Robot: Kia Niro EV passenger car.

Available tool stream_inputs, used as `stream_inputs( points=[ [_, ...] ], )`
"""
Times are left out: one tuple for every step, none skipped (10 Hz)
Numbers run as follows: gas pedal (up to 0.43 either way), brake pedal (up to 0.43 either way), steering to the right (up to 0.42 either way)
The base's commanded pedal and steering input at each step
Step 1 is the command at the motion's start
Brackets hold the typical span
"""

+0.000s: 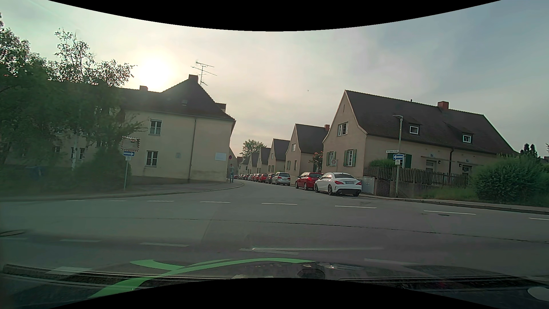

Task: Follow the waypoints while adhering to traffic rules and regulations

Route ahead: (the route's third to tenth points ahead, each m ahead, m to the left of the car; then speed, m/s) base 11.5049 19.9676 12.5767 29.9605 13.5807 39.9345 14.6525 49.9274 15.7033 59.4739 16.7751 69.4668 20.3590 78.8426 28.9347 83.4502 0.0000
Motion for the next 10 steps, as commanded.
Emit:
stream_inputs(
  points=[
    [0.0,0.152,-0.128],
    [0.0,0.152,-0.128],
    [0.0,0.152,-0.128],
    [0.0,0.152,-0.128],
    [0.0,0.152,-0.128],
    [0.0,0.152,-0.128],
    [0.0,0.152,-0.128],
    [0.0,0.152,-0.128],
    [0.0,0.152,-0.128],
    [0.0,0.152,-0.128]
  ],
)
